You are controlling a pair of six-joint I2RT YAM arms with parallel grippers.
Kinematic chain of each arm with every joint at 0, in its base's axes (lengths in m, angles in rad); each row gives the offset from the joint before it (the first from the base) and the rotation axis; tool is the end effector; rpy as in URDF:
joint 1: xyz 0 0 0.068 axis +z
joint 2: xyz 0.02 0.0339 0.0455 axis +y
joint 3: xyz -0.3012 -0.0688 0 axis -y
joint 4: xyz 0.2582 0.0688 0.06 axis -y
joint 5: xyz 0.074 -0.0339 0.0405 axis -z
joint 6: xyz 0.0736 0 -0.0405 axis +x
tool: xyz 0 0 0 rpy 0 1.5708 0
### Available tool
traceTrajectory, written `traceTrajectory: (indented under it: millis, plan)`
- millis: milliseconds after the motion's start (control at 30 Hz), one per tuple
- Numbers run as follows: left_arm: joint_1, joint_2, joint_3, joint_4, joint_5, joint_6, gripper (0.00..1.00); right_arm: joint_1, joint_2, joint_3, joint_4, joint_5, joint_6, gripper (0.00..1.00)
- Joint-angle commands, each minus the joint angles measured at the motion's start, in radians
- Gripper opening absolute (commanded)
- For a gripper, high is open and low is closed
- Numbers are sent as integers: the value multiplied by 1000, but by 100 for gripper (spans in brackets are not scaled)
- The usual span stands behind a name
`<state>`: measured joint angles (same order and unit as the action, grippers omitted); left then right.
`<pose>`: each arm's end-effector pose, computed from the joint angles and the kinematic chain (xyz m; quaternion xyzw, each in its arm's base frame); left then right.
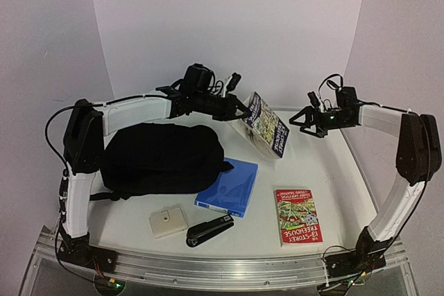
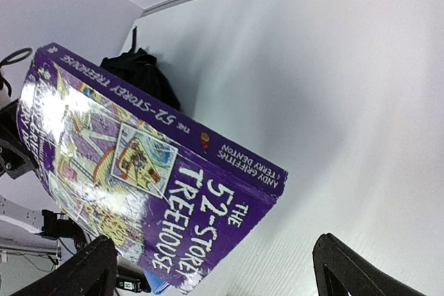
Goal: Pack the student bag
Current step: Pick up the book from the center of the board.
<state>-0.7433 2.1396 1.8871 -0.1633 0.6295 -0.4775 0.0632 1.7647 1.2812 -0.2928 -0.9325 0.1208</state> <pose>0.3899 -0.4172 0.3069 0.2731 0.7673 -0.5101 0.2767 0.4141 0.0854 0.2596 -0.1501 0.8284 0.4445 0.3060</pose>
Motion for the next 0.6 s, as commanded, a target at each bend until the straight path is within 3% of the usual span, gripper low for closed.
traceTrajectory:
  millis: [0, 267, 567]
  plan:
    - [-1, -151, -22, 150, 85, 29, 0, 9, -82, 30, 10, -145, -47, 98]
    - [-1, -252, -67, 264, 183, -18, 0, 14, -114, 29, 55, -300, -12, 98]
    - [-1, -282, -99, 376, 277, -96, 0, 72, -203, 34, 132, -351, 18, 96]
